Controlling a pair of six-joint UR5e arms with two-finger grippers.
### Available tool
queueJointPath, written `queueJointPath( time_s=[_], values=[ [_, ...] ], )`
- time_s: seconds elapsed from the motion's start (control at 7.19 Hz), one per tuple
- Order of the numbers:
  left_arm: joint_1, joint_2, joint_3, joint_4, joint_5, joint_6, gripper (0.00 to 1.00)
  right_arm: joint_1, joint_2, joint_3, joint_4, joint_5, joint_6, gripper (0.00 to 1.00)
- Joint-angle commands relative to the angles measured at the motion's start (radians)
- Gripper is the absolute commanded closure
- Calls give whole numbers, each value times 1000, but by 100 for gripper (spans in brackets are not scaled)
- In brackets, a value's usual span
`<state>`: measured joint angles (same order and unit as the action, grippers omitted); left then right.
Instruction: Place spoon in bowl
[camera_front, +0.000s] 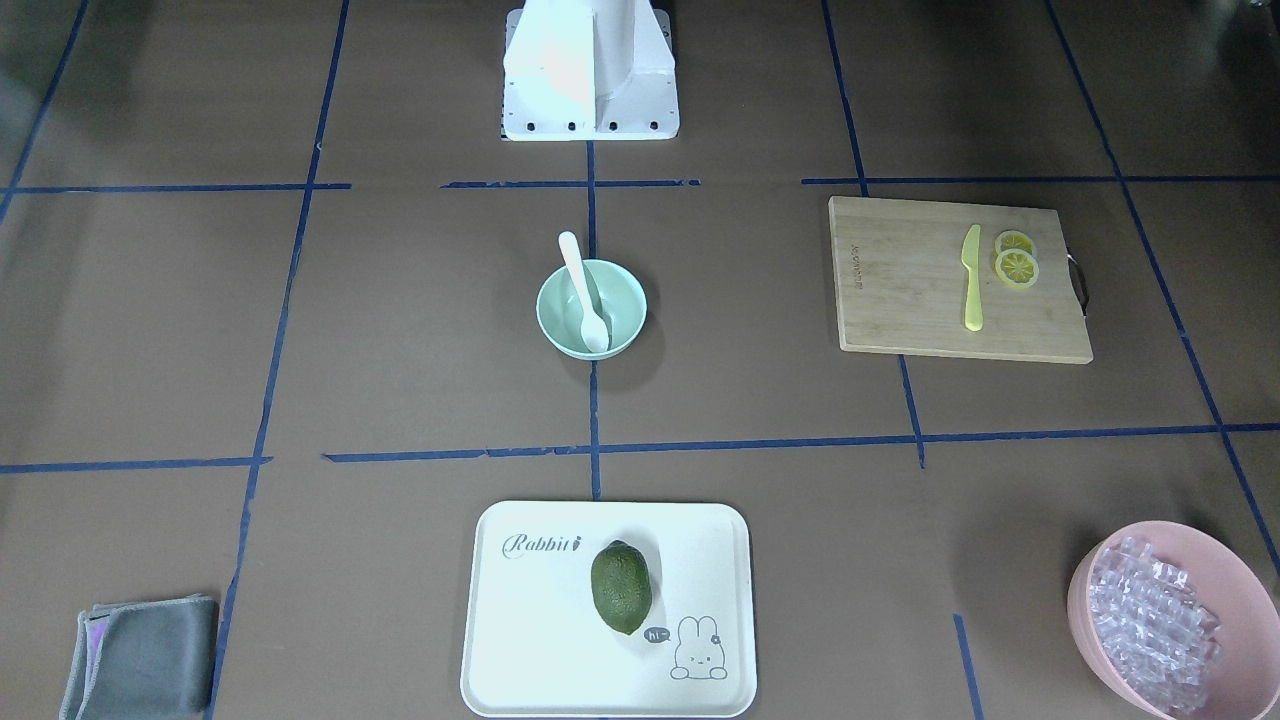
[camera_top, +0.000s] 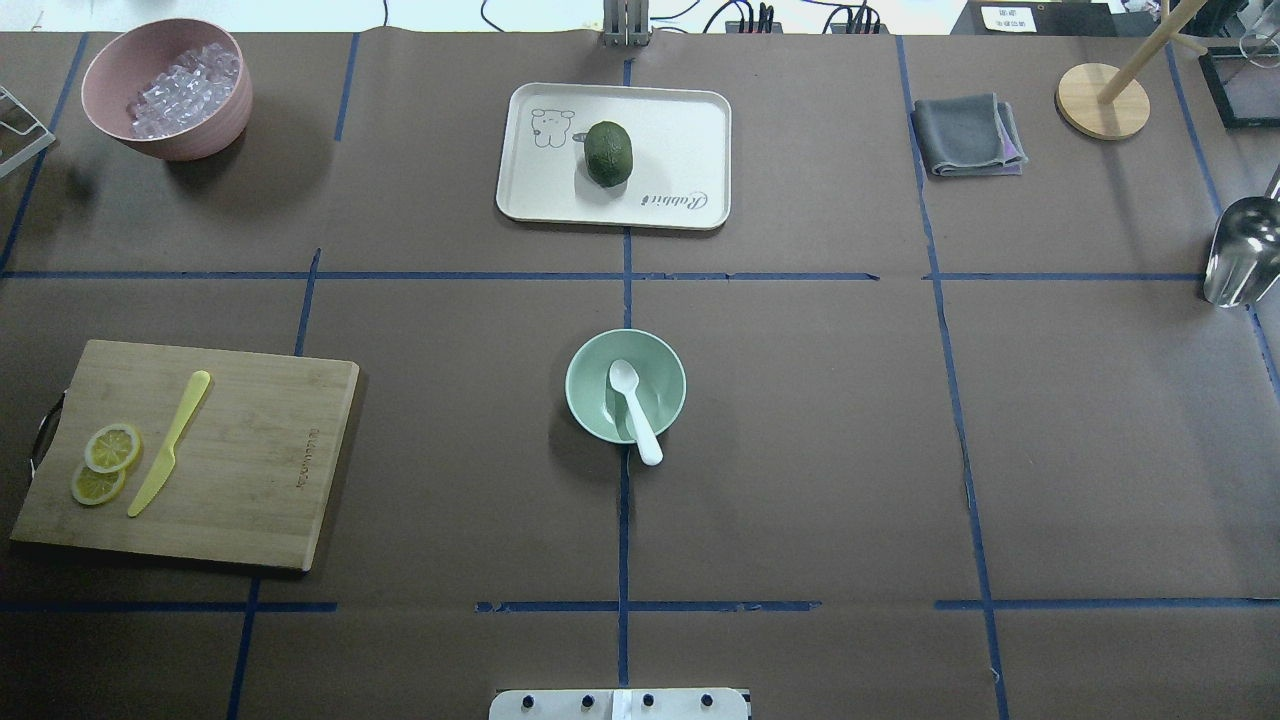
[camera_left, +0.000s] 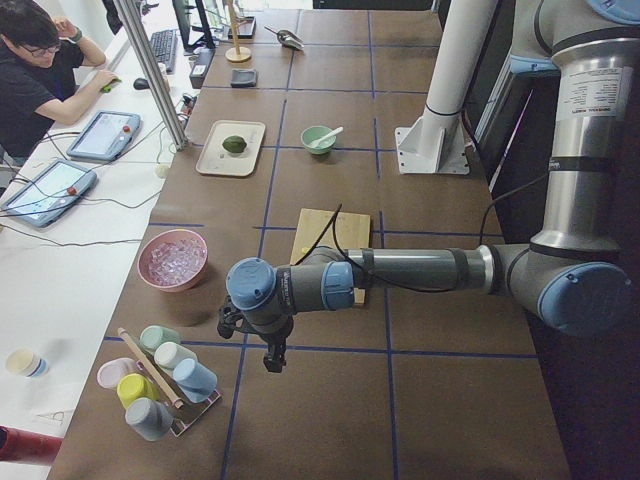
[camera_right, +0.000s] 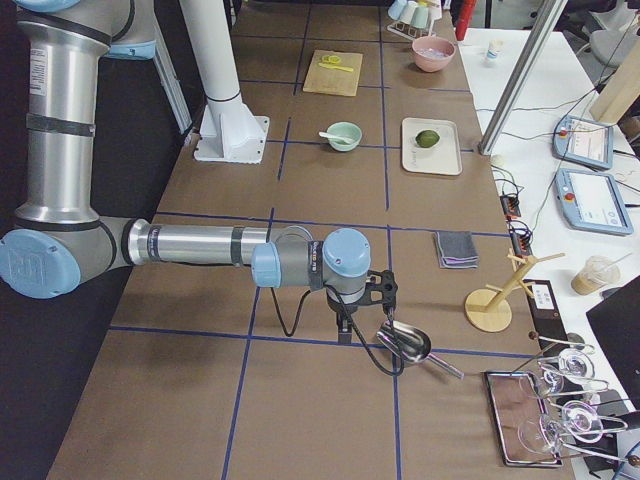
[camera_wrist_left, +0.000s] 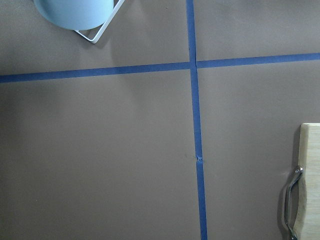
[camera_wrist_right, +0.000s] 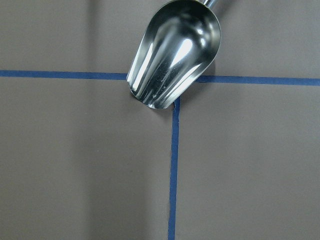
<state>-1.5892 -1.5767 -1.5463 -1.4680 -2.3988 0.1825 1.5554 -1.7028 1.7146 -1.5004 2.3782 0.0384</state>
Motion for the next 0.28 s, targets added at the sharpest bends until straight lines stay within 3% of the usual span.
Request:
queueJointPath(
  time_s=[0.0, 0.14],
  values=[
    [0, 0, 0, 0, 0, 0, 0, 2, 0, 0, 0, -1, 0, 0],
    [0, 0, 0, 0, 1, 0, 0, 0, 0, 0, 0, -2, 0, 0]
  ],
)
